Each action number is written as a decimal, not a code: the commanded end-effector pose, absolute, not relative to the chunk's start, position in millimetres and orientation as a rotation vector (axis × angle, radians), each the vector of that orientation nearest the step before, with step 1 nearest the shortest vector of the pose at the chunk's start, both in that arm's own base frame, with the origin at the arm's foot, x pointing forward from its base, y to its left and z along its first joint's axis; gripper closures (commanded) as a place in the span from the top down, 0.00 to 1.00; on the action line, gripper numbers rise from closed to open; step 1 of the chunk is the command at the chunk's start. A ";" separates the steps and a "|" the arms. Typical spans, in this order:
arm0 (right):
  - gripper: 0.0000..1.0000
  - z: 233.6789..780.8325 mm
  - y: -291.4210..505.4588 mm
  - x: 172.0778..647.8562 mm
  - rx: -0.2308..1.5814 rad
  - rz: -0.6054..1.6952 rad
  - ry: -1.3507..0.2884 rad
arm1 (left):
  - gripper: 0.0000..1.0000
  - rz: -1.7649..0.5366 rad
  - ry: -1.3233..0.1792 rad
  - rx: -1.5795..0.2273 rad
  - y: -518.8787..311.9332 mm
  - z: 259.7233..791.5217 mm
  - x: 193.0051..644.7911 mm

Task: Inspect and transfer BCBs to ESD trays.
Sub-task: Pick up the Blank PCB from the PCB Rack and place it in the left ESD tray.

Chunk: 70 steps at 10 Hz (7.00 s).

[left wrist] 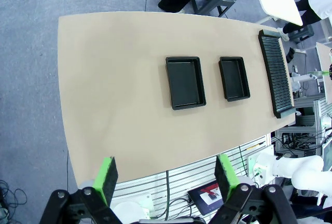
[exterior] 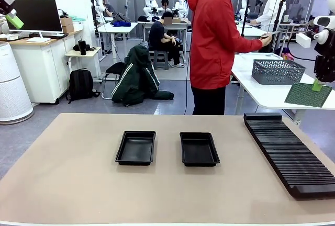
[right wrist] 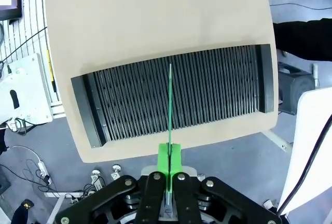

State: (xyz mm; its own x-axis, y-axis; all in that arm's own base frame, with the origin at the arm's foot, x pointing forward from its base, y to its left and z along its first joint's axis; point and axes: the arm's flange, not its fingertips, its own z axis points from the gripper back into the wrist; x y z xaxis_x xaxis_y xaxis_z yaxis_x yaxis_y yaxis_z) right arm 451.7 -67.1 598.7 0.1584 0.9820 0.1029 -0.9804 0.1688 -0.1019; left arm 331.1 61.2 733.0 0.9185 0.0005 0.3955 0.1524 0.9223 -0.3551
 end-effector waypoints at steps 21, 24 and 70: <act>0.01 464.5 180.7 444.2 0.794 0.382 -0.188 | 1.00 -0.078 -0.403 -0.381 62.3 732.7 330.8; 0.01 429.7 234.2 438.1 0.905 0.210 -0.232 | 1.00 -0.078 -0.403 -0.381 62.3 732.7 330.8; 0.81 358.1 416.3 463.3 0.473 -0.069 -0.165 | 1.00 -0.078 -0.403 -0.381 62.3 732.7 330.8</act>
